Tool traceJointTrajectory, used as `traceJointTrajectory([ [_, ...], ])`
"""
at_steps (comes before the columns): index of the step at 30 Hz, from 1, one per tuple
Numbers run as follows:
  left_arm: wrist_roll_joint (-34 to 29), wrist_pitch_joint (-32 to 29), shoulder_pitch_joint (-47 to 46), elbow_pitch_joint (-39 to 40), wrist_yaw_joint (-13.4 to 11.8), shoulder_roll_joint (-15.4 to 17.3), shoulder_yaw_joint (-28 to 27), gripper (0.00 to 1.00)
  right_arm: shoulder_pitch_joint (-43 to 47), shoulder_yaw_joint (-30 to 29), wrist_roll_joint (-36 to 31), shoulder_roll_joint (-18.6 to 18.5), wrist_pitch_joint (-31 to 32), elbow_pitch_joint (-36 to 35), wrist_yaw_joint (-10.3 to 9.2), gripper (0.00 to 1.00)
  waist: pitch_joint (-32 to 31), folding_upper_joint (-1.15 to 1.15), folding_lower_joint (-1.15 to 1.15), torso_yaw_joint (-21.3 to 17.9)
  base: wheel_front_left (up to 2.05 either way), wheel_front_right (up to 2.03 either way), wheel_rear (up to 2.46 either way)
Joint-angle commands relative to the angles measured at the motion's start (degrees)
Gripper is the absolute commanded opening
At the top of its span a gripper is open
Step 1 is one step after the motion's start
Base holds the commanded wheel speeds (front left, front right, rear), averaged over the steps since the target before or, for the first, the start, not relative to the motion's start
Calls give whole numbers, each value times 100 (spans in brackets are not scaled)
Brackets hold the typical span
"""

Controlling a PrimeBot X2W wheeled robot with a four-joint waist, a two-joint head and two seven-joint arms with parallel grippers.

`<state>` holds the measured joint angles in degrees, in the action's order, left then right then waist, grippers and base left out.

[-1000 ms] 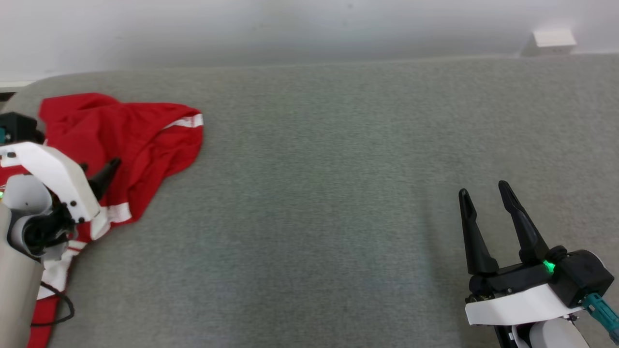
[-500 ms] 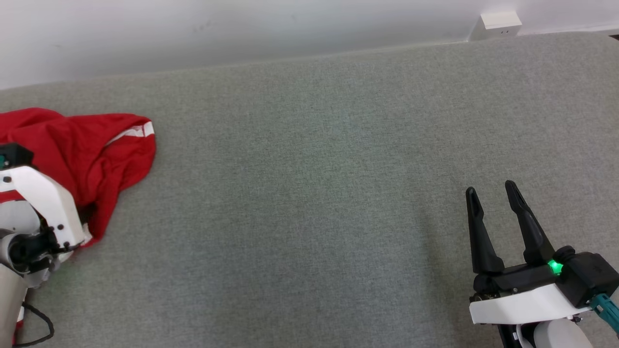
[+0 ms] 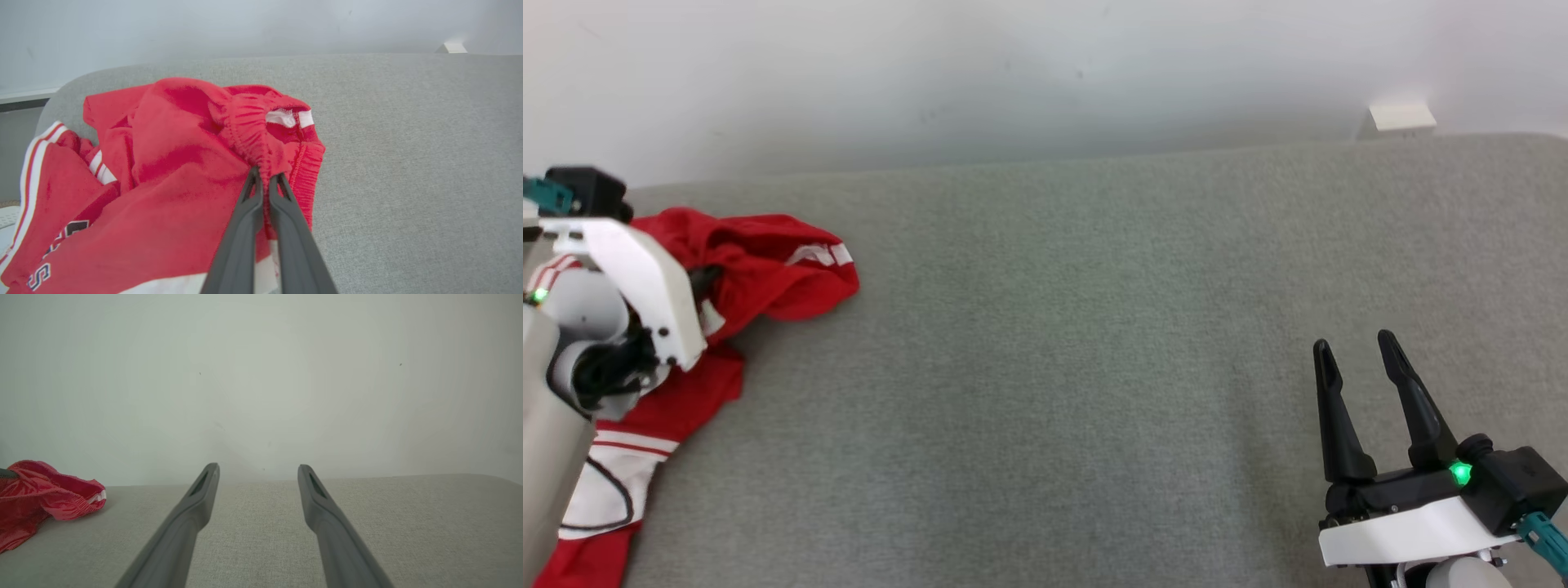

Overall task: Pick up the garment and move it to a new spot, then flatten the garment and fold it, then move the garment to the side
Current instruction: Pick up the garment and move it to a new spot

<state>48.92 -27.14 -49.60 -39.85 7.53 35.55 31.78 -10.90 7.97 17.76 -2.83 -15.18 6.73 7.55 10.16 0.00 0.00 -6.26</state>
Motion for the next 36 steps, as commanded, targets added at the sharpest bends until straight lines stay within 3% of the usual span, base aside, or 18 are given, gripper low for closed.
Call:
traceJointTrajectory([
  [1, 103, 56, -147, 131, -10, 46, 62, 0, 74, -7, 59, -11, 5, 22, -12, 100, -244, 0, 0, 204, 0, 0, 0],
  [10, 404, 321, -613, 1323, -9, 134, 720, 0, 283, -55, 138, -14, 5, 9, -12, 100, -679, 0, 0, 345, 0, 0, 0],
  [19, 661, 763, -681, 2425, -10, -12, 1036, 0, 347, -182, 140, -13, 5, -192, -11, 100, -702, 0, 0, -65, 0, 0, 0],
  [23, 616, 976, -512, 2673, -46, -206, 1095, 0, 369, -238, 138, -13, 5, -260, -11, 100, -676, 0, 0, -353, 0, 0, 0],
  [29, 547, 1383, -43, 2780, -299, -612, 1251, 0, 374, -262, 180, -14, 5, -331, -11, 100, -581, 0, 0, -814, 0, 0, 0],
  [36, 164, 2346, 647, 2213, -543, -1164, 1541, 0, 301, -271, 234, -11, 5, -438, -11, 100, -462, 0, 0, -1205, 0, 0, 0],
])
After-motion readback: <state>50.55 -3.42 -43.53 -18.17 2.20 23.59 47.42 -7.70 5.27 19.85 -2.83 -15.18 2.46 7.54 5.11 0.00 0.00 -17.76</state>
